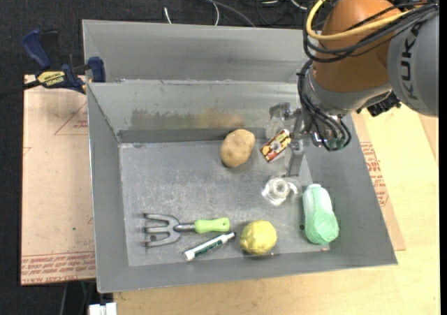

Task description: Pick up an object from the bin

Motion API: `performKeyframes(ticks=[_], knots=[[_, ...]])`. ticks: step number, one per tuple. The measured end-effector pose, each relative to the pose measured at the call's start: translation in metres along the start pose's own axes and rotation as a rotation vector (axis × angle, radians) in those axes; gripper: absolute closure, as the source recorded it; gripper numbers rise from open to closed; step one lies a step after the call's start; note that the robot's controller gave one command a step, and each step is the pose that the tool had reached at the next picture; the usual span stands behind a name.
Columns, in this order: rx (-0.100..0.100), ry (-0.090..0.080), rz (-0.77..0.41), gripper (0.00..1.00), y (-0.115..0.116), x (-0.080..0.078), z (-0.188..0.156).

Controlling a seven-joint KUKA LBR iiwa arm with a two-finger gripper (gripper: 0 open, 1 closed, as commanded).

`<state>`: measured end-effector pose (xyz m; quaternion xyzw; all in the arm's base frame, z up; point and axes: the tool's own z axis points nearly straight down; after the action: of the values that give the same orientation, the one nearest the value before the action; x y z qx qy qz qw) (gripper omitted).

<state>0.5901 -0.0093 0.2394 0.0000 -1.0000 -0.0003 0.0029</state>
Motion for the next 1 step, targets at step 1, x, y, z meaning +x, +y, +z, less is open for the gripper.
performKeyframes(ticks=[1], knots=[[0.000, -0.008, 0.000, 0.00, 0.0000, -0.0014, -0.0045]])
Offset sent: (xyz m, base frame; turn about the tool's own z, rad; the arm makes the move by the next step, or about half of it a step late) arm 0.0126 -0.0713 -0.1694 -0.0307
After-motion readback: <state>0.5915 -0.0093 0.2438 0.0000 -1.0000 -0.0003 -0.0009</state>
